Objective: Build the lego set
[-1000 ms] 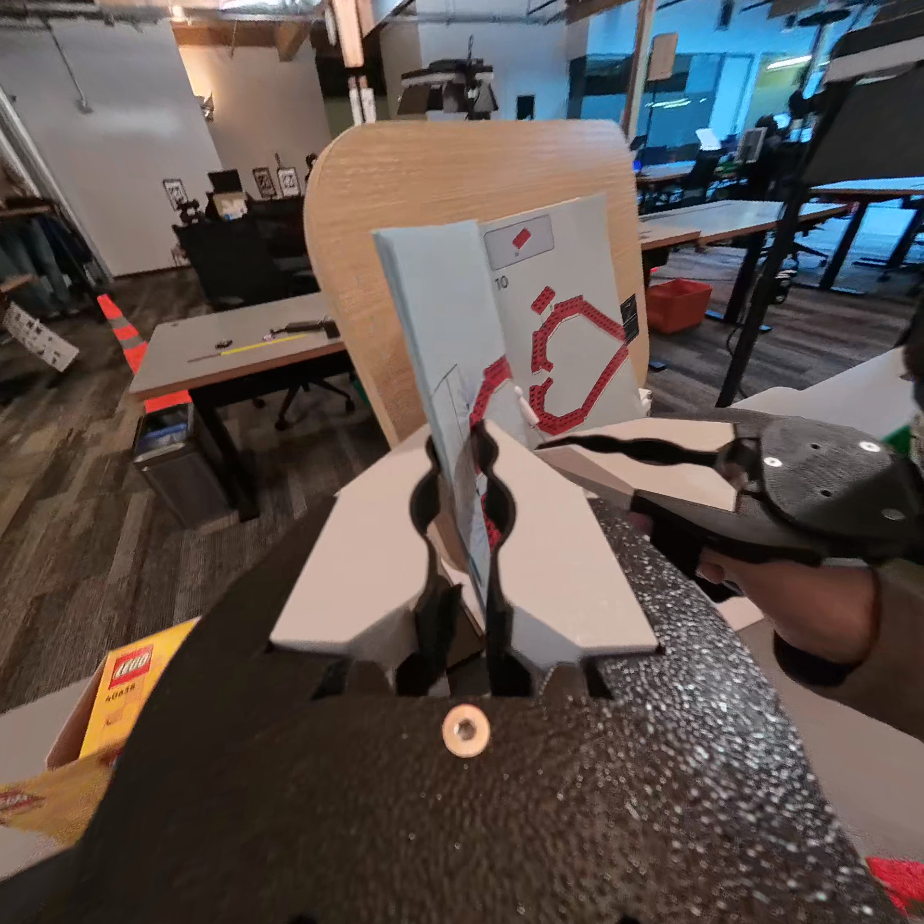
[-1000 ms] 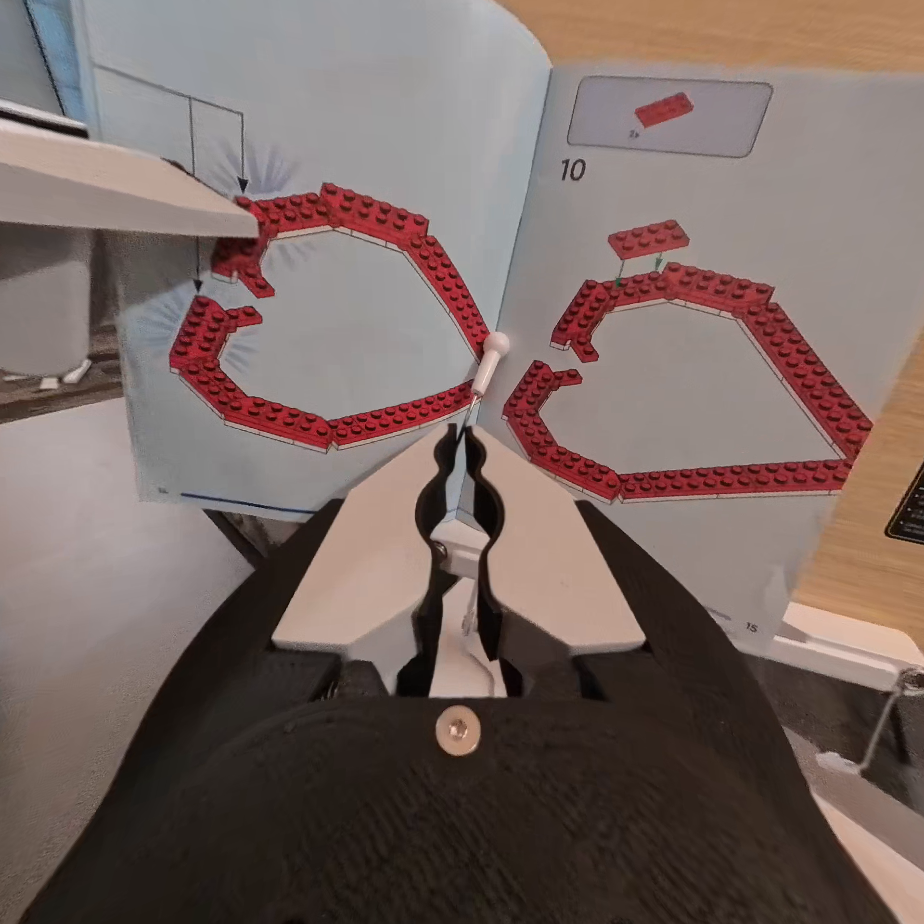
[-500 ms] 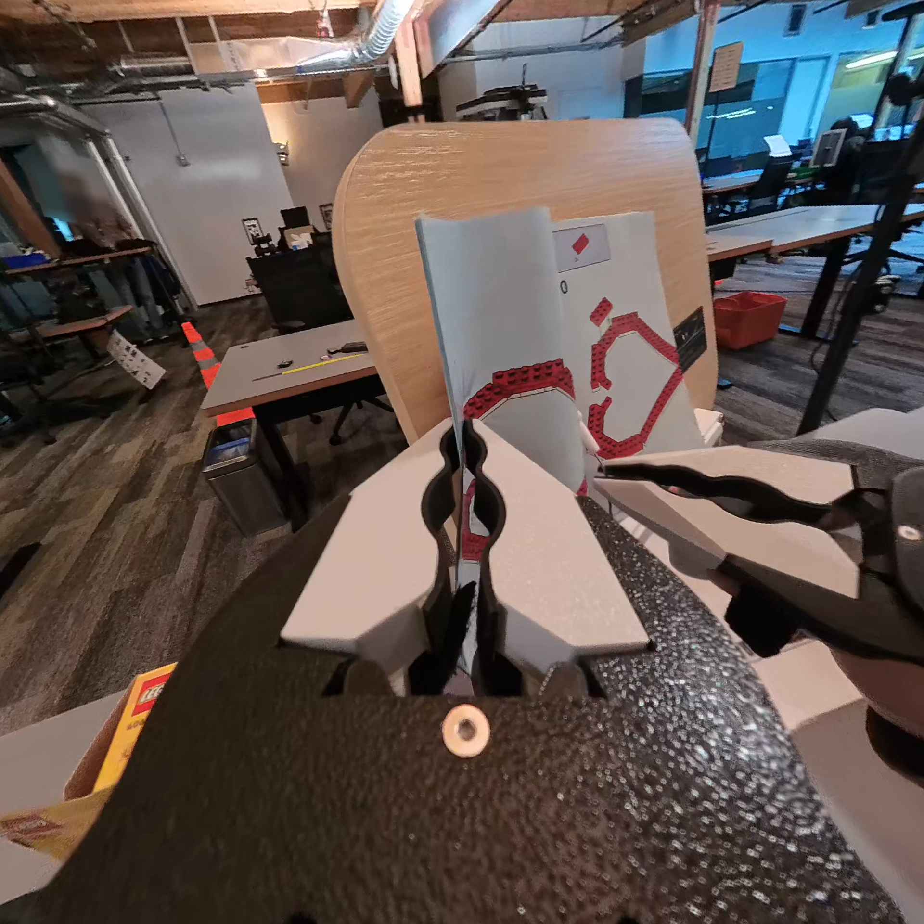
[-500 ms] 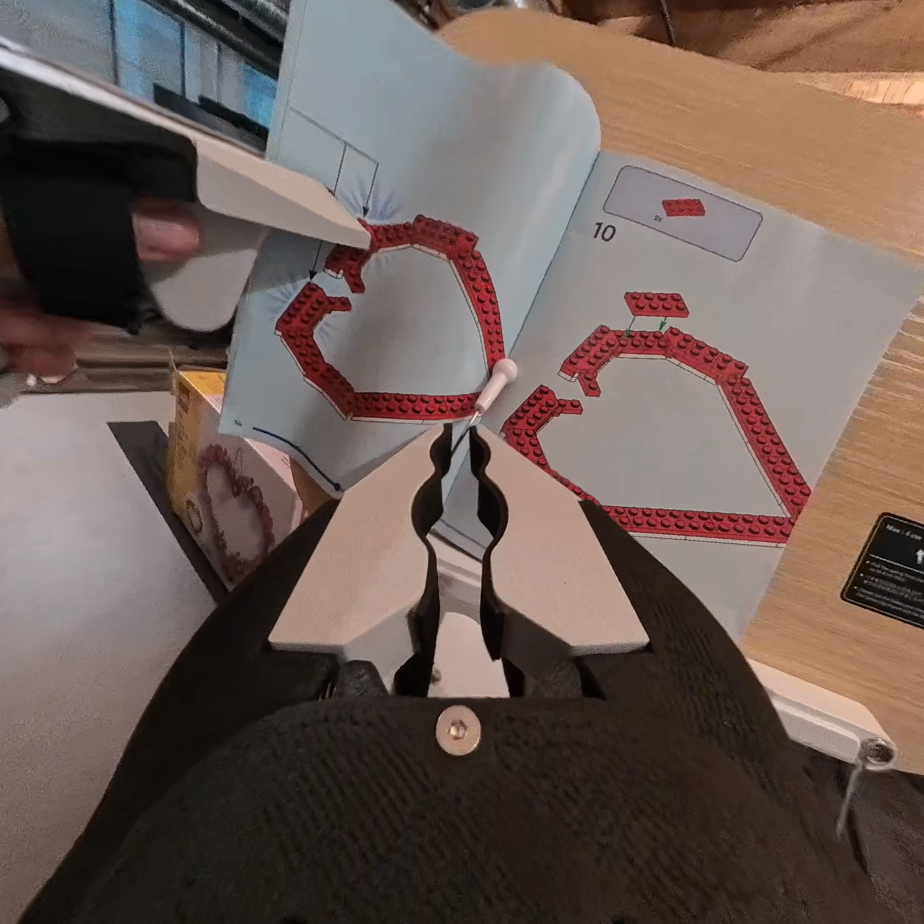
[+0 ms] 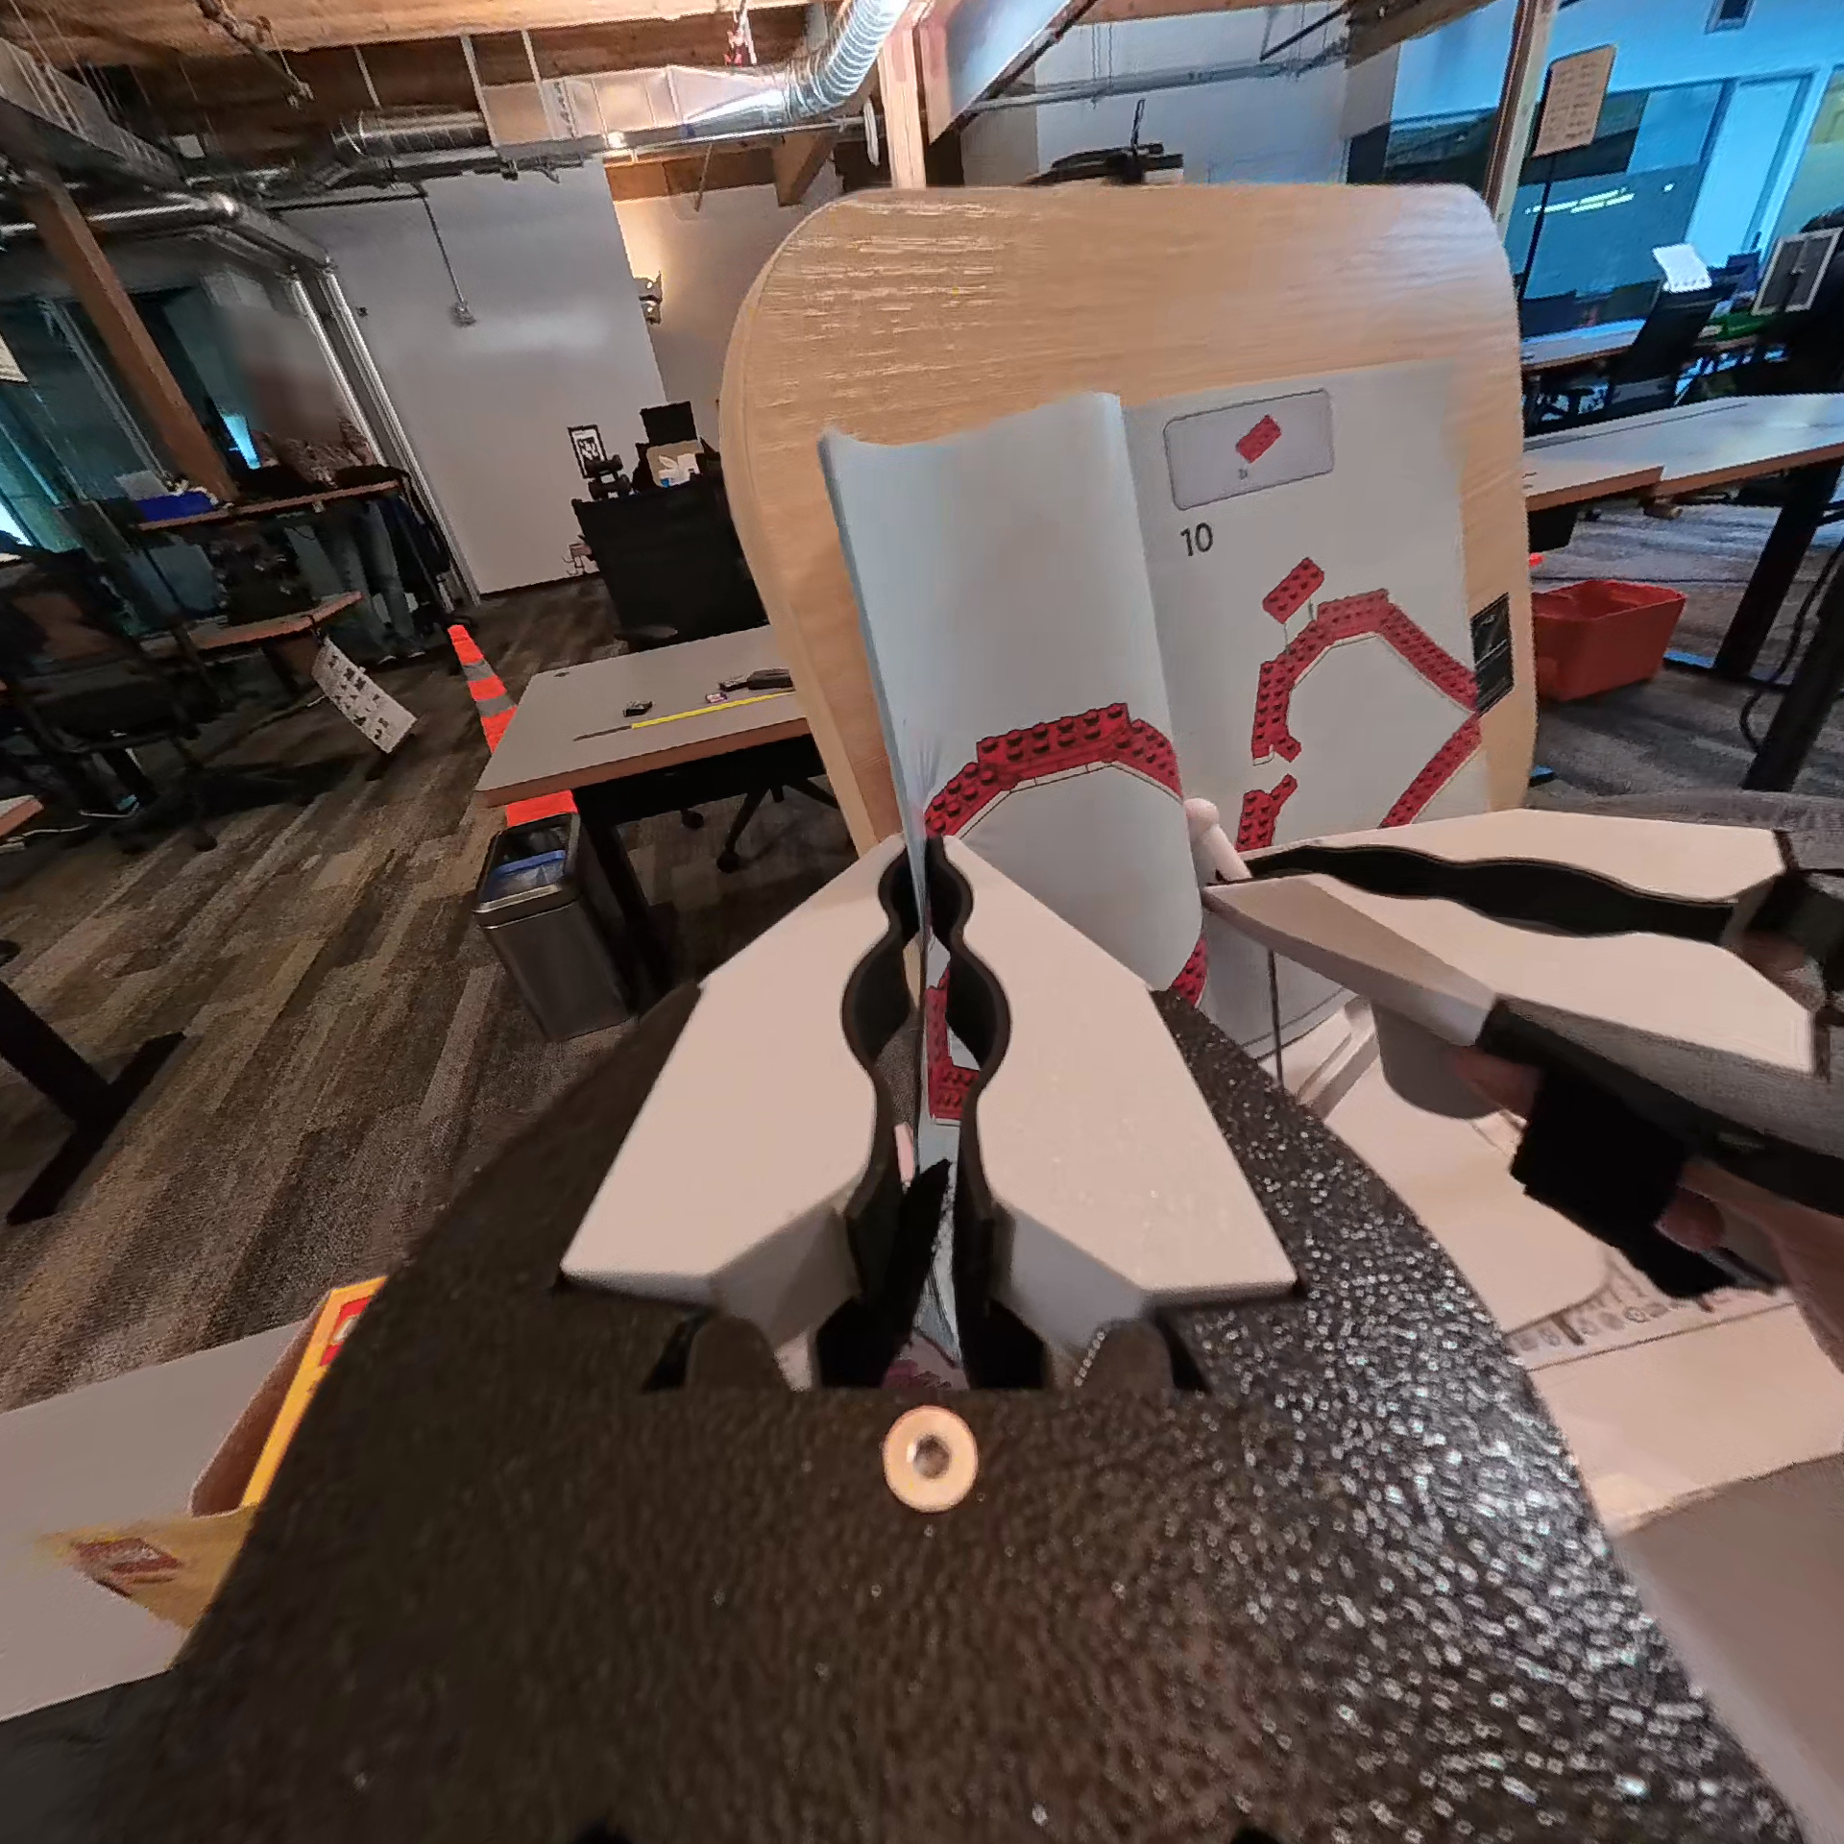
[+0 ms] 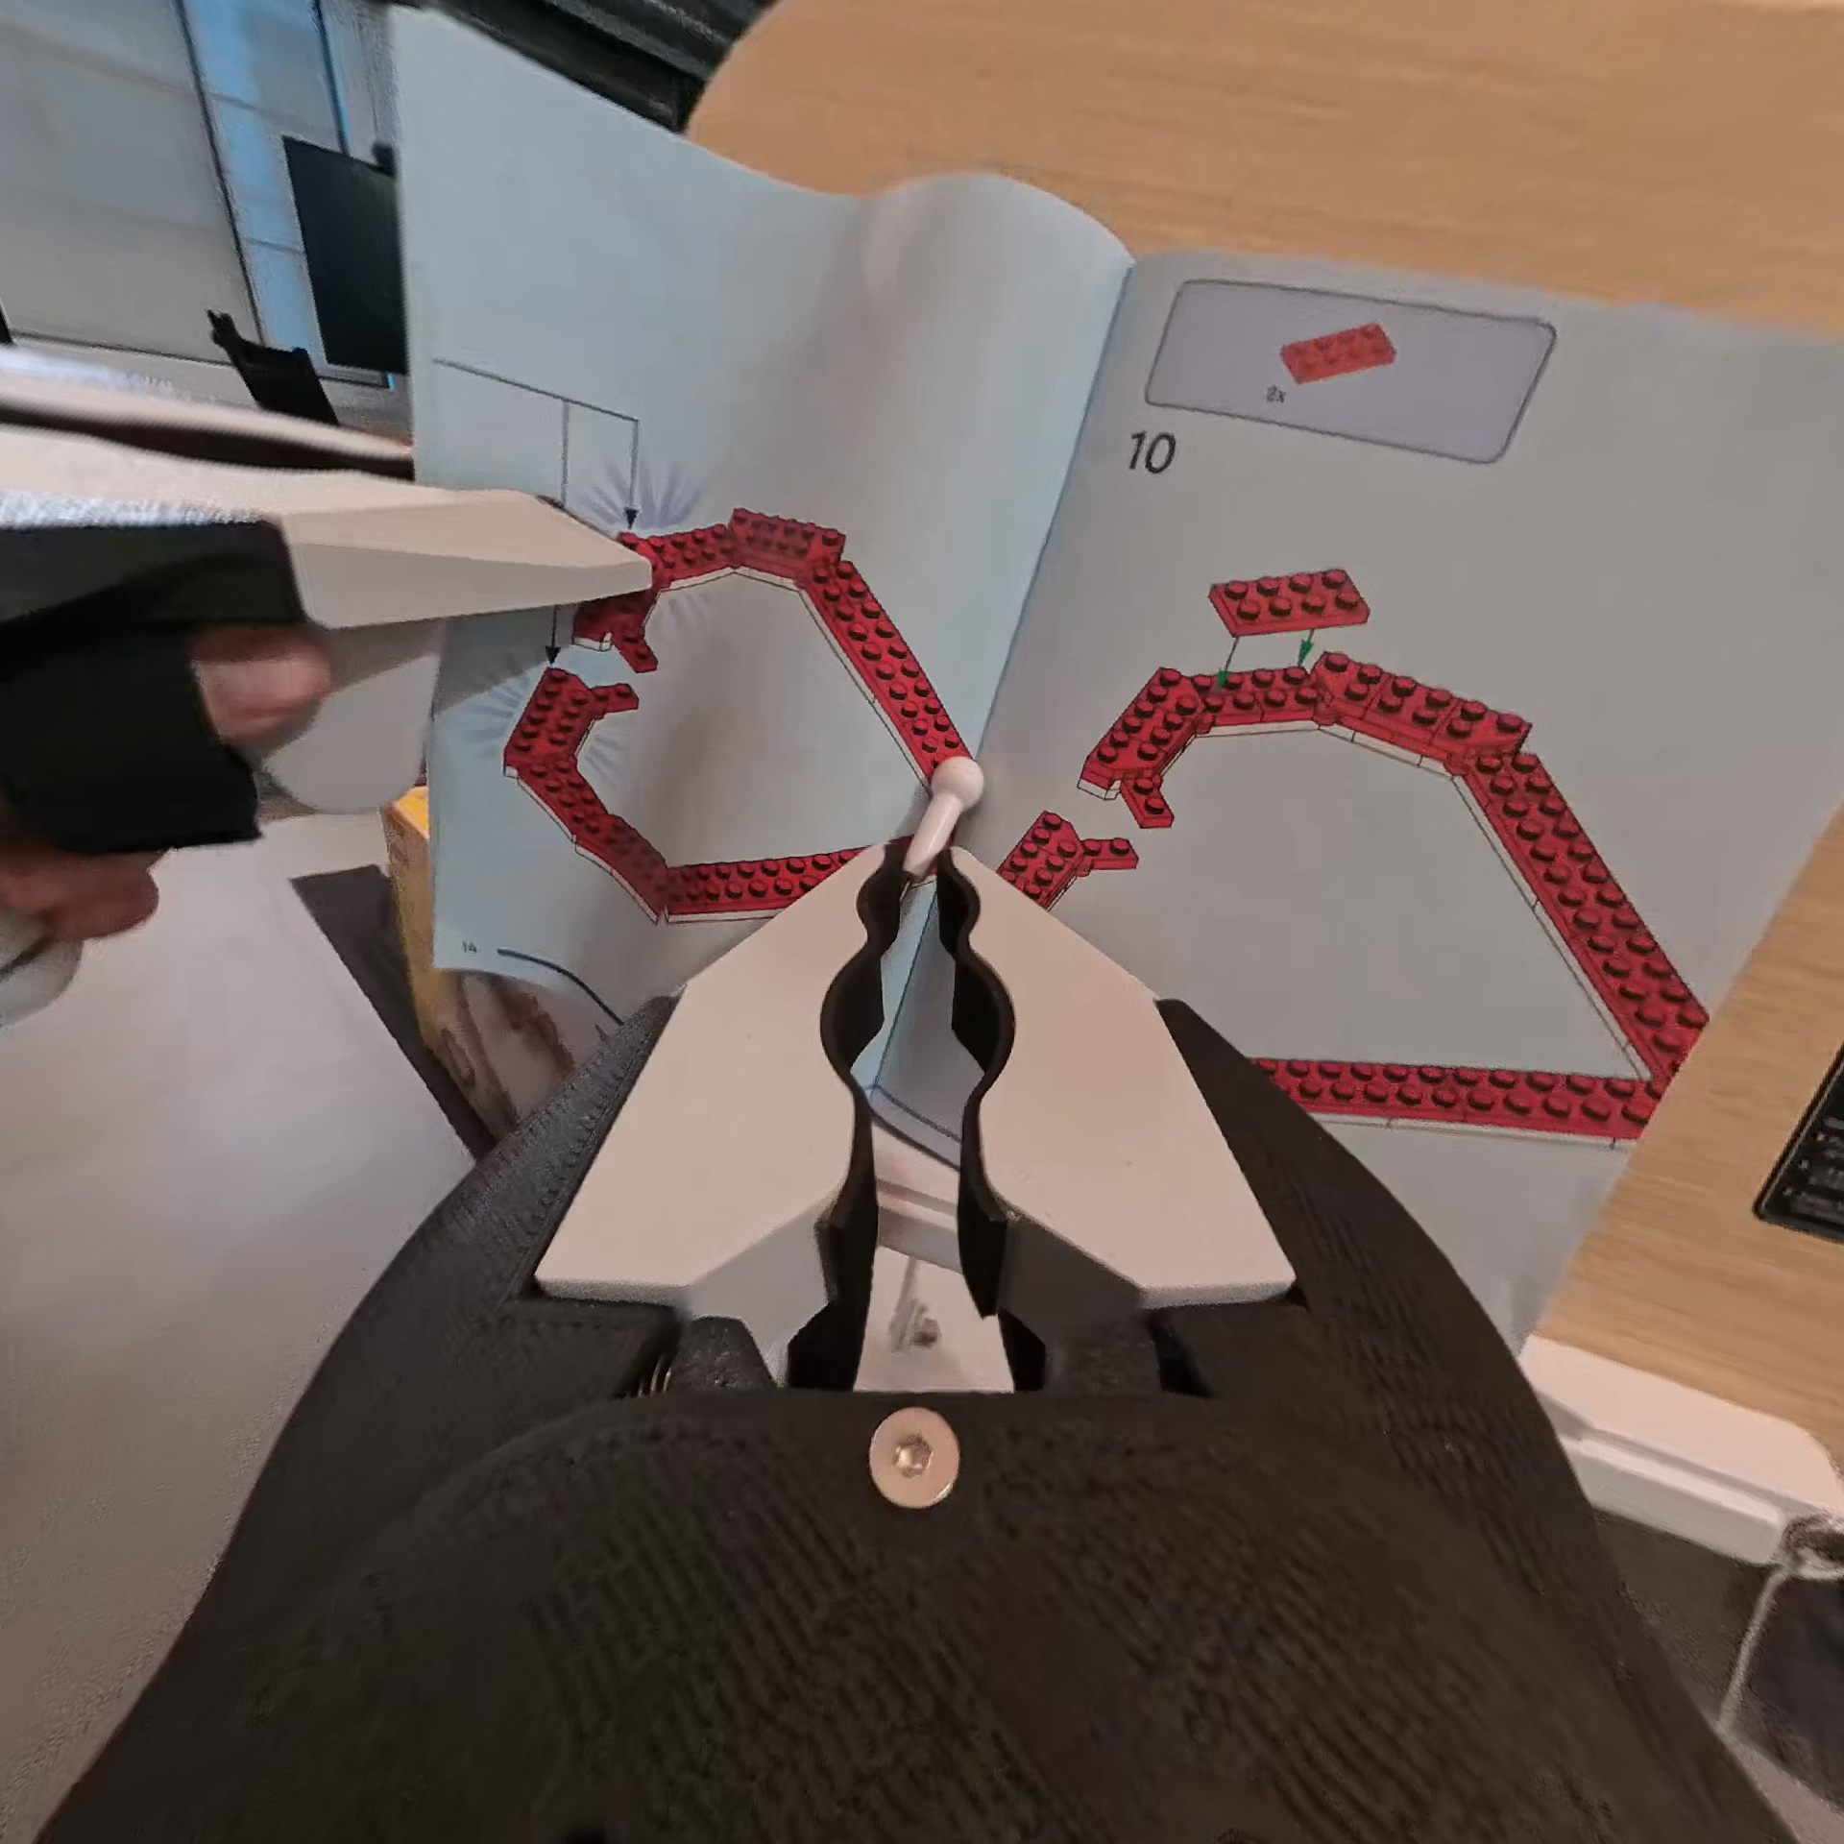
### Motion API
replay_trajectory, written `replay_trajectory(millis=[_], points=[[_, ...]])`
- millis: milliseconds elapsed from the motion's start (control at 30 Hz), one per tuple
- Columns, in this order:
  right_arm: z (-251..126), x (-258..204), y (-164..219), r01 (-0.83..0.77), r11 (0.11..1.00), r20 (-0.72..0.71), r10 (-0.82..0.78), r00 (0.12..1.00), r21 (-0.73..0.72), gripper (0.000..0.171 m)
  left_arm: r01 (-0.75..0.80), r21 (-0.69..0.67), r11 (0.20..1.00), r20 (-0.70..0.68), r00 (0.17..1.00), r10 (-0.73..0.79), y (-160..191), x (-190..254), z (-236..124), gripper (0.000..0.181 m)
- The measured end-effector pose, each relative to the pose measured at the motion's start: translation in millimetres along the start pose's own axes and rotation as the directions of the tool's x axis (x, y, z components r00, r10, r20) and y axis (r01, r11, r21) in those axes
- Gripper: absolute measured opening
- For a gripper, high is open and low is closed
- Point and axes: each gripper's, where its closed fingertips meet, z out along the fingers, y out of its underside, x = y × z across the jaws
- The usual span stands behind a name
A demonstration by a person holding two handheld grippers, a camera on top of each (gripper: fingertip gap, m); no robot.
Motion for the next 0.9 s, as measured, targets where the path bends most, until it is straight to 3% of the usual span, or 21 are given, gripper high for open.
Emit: replay_trajectory(millis=[167, 300, 433, 533, 667, 767, 900], points=[[-4.1, -21.0, -6.4, 0.204, 0.970, 0.085, -0.217, 0.973, 0.136, 0.005, -0.039, -0.007, 0.999, 0.001, 0.999, 0.039, -2.6, 3.5, 3.6, 0.000], [3.8, -30.4, -1.5, 0.506, 0.859, 0.079, -0.511, 0.856, 0.073, 0.006, -0.040, -0.011, 0.999, -0.007, 0.999, 0.040, -4.2, 10.5, 6.1, 0.000], [-2.3, -47.6, -2.9, 0.643, 0.760, 0.125, -0.650, 0.749, 0.099, 0.011, -0.006, -0.019, 1.000, -0.027, 1.000, 0.006, -1.0, 16.0, 6.7, 0.000], [-19.5, -50.9, -3.4, 0.606, 0.786, 0.136, -0.618, 0.774, 0.123, 0.017, 0.004, 0.002, 1.000, -0.010, 1.000, -0.004, -0.8, 13.1, -0.5, 0.009], [-55.4, -45.7, 5.8, 0.511, 0.851, 0.128, -0.524, 0.842, 0.121, 0.019, 0.048, 0.044, 0.998, 0.035, 0.998, -0.049, -1.6, 4.6, -21.9, 0.038], [-96.4, -41.7, 13.2, 0.424, 0.897, 0.088, -0.436, 0.896, 0.124, 0.019, 0.125, 0.081, 0.989, 0.064, 0.989, -0.130, -1.5, -2.2, -47.3, 0.054], [-164.5, -41.1, 34.6, 0.327, 0.934, 0.015, -0.332, 0.943, 0.143, 0.019, 0.252, 0.188, 0.949, 0.034, 0.964, -0.263, -10.8, 2.6, -98.5, 0.057]])
